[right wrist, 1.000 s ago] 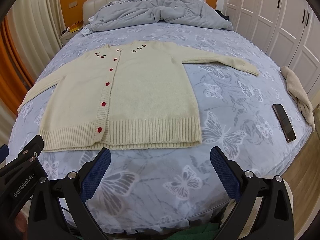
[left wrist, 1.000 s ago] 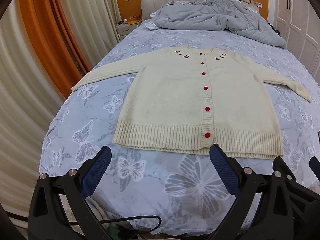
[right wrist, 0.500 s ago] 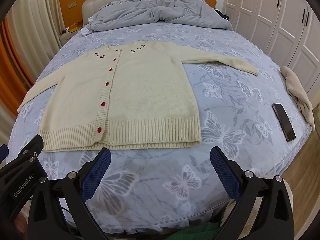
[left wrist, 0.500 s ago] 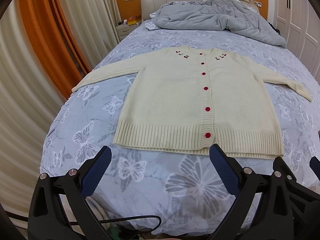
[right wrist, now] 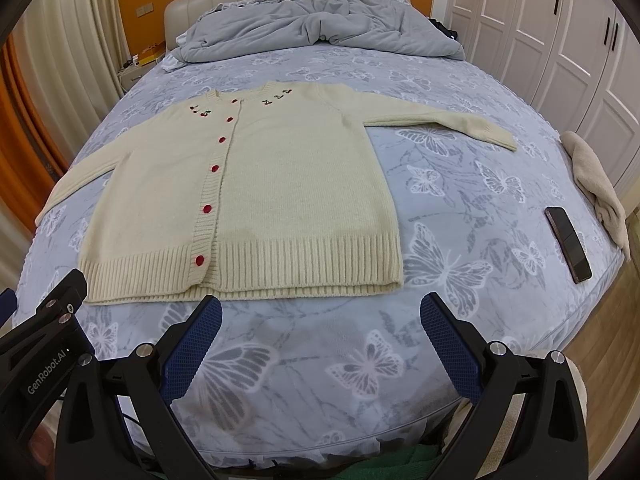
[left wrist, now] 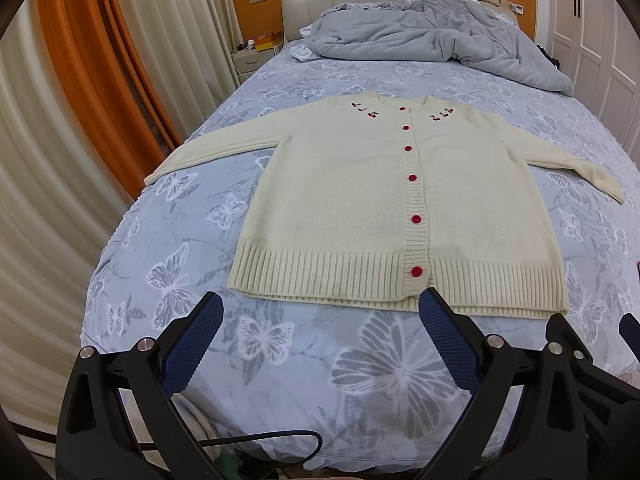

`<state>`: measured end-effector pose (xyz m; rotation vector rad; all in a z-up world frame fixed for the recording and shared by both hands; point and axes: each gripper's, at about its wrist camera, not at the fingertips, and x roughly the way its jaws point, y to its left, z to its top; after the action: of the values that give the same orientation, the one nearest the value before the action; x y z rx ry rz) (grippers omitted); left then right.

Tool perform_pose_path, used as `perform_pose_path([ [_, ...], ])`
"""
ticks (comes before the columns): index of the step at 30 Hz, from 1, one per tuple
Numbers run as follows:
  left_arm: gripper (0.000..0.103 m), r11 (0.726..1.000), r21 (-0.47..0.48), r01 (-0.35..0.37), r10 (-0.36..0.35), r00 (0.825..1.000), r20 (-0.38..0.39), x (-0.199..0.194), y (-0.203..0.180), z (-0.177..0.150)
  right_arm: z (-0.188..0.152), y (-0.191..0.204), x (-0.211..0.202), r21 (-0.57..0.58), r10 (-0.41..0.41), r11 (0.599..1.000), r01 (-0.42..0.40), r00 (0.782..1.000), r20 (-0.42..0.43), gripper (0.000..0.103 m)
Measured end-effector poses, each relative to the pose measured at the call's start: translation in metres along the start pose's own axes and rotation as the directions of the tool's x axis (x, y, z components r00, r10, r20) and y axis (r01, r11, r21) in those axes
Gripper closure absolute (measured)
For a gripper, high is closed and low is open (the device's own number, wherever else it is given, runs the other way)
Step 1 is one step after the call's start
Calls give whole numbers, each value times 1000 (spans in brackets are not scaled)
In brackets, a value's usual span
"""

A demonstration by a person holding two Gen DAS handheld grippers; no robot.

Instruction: Fold small clothes

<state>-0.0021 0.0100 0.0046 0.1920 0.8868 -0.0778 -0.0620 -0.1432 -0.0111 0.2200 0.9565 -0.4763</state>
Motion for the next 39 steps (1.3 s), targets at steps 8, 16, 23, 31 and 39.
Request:
perform_pose_path([
  [8,7,1000,0,0,0,1000,1,0,0,-1,0,0,0,0,1,1000,-1,1000,1,5],
  [16,7,1000,2,-6,6,1000,-5,-1,4,2,-1,0,1,4,1,1000,-1,1000,-8,5],
  [23,7,1000,9,-11,11,1000,-6,3,5,1,-2,0,5,11,1,1000,-1,1000,-17,5],
  [31,7,1000,-2,8,-8,1000,-12,6,2,0,1,-5,13,8,63,998,-63,998,-21,5],
  [39,7,993,-85,81,-82,997,-10,26,8,7,46,-72,50,111,118,987,-118,993,15,5],
])
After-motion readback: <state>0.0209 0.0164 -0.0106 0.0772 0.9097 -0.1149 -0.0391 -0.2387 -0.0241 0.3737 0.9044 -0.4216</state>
